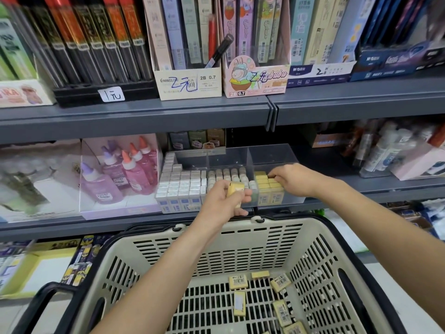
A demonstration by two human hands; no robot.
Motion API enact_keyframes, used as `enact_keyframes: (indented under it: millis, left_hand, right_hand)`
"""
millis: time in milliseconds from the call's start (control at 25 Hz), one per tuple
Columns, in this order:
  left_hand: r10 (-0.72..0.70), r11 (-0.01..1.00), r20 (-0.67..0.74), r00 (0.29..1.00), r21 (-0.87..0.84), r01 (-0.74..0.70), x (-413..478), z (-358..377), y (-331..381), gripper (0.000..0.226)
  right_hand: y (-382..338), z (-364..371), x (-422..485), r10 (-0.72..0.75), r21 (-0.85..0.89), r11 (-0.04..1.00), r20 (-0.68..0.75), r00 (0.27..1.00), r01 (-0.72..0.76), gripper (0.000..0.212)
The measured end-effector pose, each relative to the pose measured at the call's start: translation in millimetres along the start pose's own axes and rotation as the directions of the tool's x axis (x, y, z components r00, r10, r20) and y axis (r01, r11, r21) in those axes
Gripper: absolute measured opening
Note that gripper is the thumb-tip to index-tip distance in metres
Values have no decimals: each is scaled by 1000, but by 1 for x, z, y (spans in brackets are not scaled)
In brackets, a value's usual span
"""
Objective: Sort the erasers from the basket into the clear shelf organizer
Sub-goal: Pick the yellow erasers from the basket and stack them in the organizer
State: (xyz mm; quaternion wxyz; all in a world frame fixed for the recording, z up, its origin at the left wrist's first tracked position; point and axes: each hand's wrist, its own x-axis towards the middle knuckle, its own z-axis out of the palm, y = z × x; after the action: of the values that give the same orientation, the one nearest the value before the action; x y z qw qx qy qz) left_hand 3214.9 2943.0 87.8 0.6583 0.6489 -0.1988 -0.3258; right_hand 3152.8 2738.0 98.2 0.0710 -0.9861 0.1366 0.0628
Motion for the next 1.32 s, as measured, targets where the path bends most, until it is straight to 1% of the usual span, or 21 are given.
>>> enact_keyframes:
  millis: [80, 120, 160, 200, 240, 320, 400, 440, 480, 520, 560, 600, 640, 680, 720, 800, 920, 1000, 1120, 1240, 1320]
  left_hand:
    - [-10, 998, 12, 1000, -59, 11, -1, 0, -2, 10]
    - [-25, 993, 16, 1000, -114, 27, -2, 0, -2, 14]
    - [-39, 984, 21, 999, -175, 42, -2, 1, -1, 17]
    - [-53, 970, 32, 998, -235, 59, -2, 2, 1, 20]
    - [-68, 956, 45, 997, -281, 78, -3, 5, 2, 21]
    - [-99, 940, 71, 993, -322, 117, -5, 11, 4, 18]
    - [-107, 957, 90, 990, -261, 127, -6, 15, 3, 13]
    - [-93, 977, 93, 991, -181, 108, -7, 16, 4, 11]
    - [-58, 996, 83, 995, -56, 63, -7, 15, 4, 10]
    - [8, 994, 56, 998, 110, -14, -8, 11, 3, 10]
    - [107, 947, 18, 994, 301, -108, -9, 6, 2, 9]
    - [219, 857, -14, 976, 481, -186, -10, 1, -1, 9]
    - [316, 759, -29, 948, 608, -235, -13, -5, -4, 10]
    - [379, 690, -30, 925, 675, -261, -15, -9, -8, 10]
    - [402, 661, -28, 915, 701, -269, -17, -13, -12, 10]
    - [389, 658, -34, 921, 710, -252, -20, -17, -18, 9]
    - [384, 653, -72, 920, 726, -216, -23, -26, -25, 10]
    - [385, 645, -84, 919, 737, -202, -26, -33, -30, 10]
    - [405, 646, -89, 910, 732, -216, -34, -37, -36, 11]
    - [435, 716, -130, 891, 650, -255, -46, -35, -37, 17]
    - [445, 771, -158, 881, 568, -287, -56, -36, -41, 21]
  right_hand:
    - [-11, -8, -8, -8, 33, 999, -166, 986, 14, 32]
    - [-19, -12, -13, -37, 110, 992, -269, 962, 69, 29]
    - [-29, -16, -20, -57, 229, 963, -336, 940, 140, 25]
    - [-40, -19, -27, -73, 345, 916, -355, 932, 203, 22]
    - [-50, -21, -33, -94, 419, 876, -335, 938, 237, 19]
    - [-62, -18, -40, -121, 433, 870, -277, 953, 236, 18]
    - [-60, -16, -43, -99, 435, 878, -248, 964, 202, 14]
    - [-55, -19, -45, -78, 485, 854, -237, 968, 187, 10]
    - [-50, -22, -46, -55, 547, 818, -231, 971, 176, 7]
    - [-42, -26, -46, -16, 588, 793, -242, 970, 159, 8]
    - [-33, -30, -43, 39, 579, 805, -269, 962, 130, 8]
    - [-21, -32, -38, 90, 510, 856, -315, 945, 88, 6]
    - [-11, -33, -32, 125, 396, 918, -358, 925, 29, 10]
    - [-2, -32, -26, 137, 272, 962, -373, 918, -33, 15]
    - [5, -29, -20, 146, 176, 981, -353, 924, -87, 18]
    - [9, -19, -7, 168, 99, 984, -253, 953, -147, 21]
    - [6, -2, 9, 171, 120, 980, -75, 982, -161, 25]
    - [5, 2, 14, 150, 131, 980, -12, 989, -147, 27]
    - [4, 3, 17, 124, 103, 987, 12, 992, -124, 32]
    - [1, 1, 13, 134, 125, 983, -1, 991, -132, 33]
    - [-1, -4, 4, 174, 163, 973, -66, 982, -162, 30]
